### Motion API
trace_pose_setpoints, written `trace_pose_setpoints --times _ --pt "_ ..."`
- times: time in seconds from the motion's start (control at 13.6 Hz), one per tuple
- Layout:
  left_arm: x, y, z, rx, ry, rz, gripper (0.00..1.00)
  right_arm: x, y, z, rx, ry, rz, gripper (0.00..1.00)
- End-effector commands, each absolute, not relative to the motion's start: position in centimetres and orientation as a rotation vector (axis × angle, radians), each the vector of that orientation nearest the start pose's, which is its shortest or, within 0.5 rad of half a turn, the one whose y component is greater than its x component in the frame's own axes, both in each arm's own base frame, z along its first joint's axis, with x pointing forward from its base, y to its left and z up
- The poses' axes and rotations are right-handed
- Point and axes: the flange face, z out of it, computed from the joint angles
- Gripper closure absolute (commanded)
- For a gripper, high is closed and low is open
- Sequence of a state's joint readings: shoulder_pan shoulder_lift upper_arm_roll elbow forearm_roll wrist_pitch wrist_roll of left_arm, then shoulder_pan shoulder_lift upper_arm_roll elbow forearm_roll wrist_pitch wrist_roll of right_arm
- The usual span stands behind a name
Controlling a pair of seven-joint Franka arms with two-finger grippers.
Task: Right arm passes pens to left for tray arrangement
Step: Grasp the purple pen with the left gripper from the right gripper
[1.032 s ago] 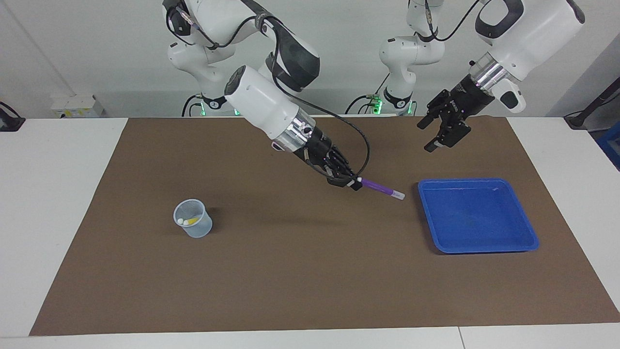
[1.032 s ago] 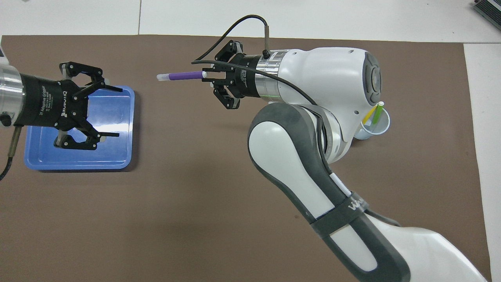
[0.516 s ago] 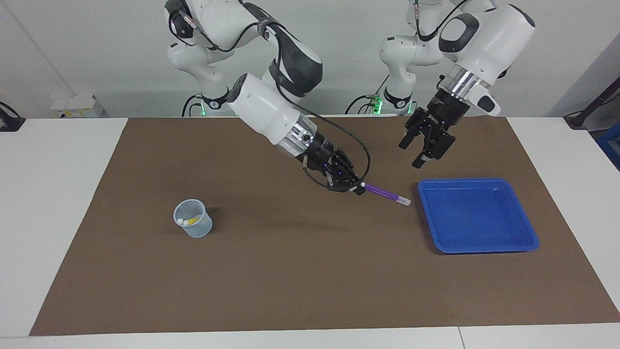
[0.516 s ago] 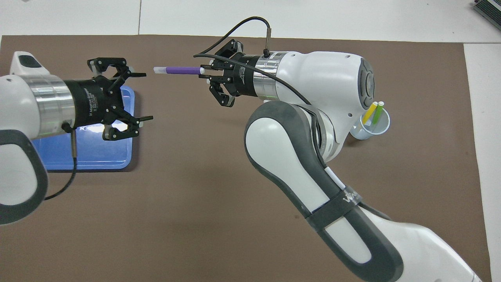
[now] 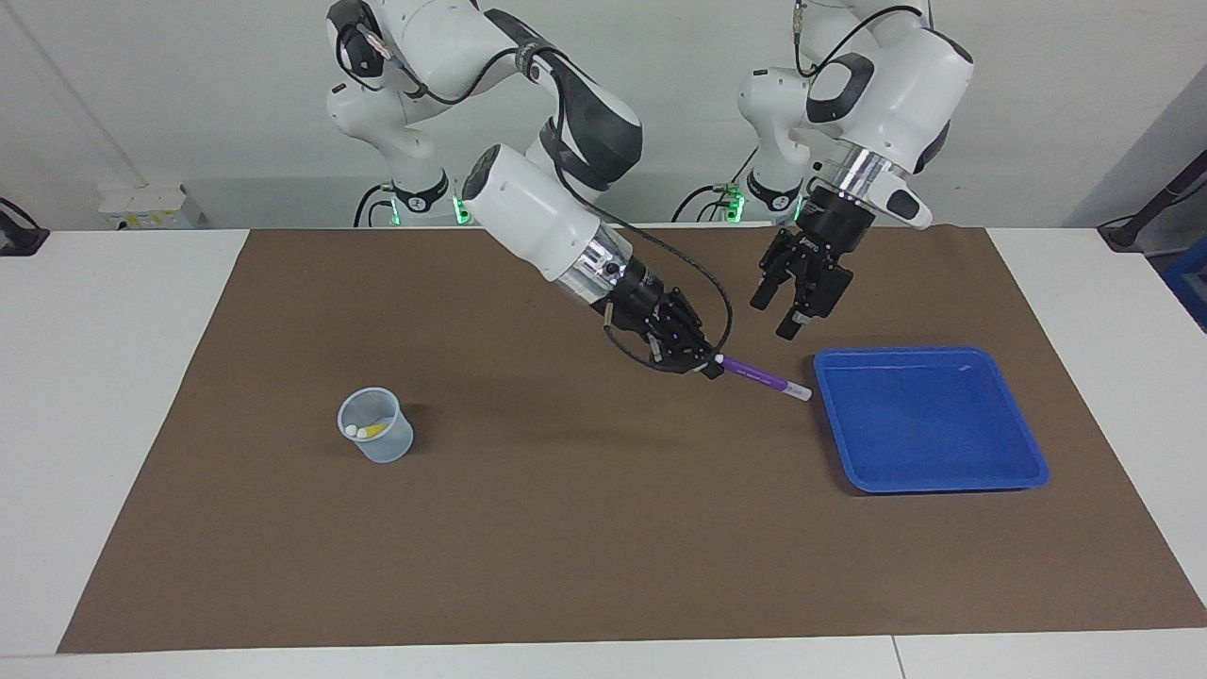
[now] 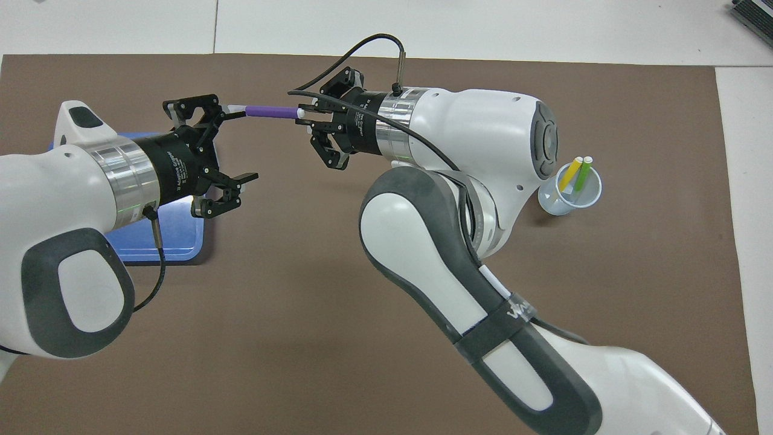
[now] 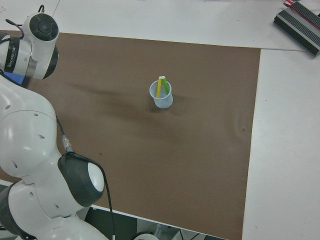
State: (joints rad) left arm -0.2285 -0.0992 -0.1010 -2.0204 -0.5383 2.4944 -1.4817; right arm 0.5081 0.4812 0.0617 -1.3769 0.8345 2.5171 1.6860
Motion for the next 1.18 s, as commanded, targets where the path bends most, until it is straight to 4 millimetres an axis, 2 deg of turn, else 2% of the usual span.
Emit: trace_pose_setpoints --times 0.0,0.07,0.15,0.29,0.44,0.66,0.74,0.81,0.88,0.96,1.11 --pt "53.5 -18.4 54.9 1.796 1.633 0.034 0.11 63.1 40.0 51.4 -1.493 1.654 0.475 1.0" --pt "53.6 -18.4 54.5 1.799 1.634 0.034 0.12 63.0 40.1 51.4 -1.499 1.652 0.474 1.0" --pt "53.9 -18.6 53.9 1.797 1.639 0.038 0.2 62.7 40.5 51.4 -1.507 1.646 0.475 1.0" --pt "54.2 -19.4 54.1 1.779 1.619 0.064 0.24 62.1 41.4 51.6 -1.525 1.631 0.473 1.0" --pt "54.5 -18.8 54.1 1.768 1.63 0.068 0.29 61.9 41.6 51.6 -1.533 1.623 0.472 1.0" --pt "54.8 -18.1 54.3 1.731 1.649 0.049 0.29 61.3 42.4 51.2 -1.555 1.618 0.475 1.0" --pt "54.9 -17.6 54.3 1.726 1.657 0.05 0.34 61.3 42.4 51.0 -1.561 1.619 0.47 1.0" --pt "55.1 -16.8 54.3 1.719 1.667 0.056 0.58 61.2 42.6 50.9 -1.566 1.617 0.471 1.0" --pt "55.1 -16.8 54.0 1.736 1.66 0.056 0.77 61.2 42.6 50.9 -1.572 1.617 0.466 1.0" --pt "55.1 -16.8 54.1 1.751 1.644 0.063 0.86 61.1 42.7 50.8 -1.573 1.616 0.467 1.0" --pt "55.2 -16.3 54.0 1.768 1.629 0.077 0.87 61.1 42.7 50.8 -1.574 1.616 0.468 1.0"
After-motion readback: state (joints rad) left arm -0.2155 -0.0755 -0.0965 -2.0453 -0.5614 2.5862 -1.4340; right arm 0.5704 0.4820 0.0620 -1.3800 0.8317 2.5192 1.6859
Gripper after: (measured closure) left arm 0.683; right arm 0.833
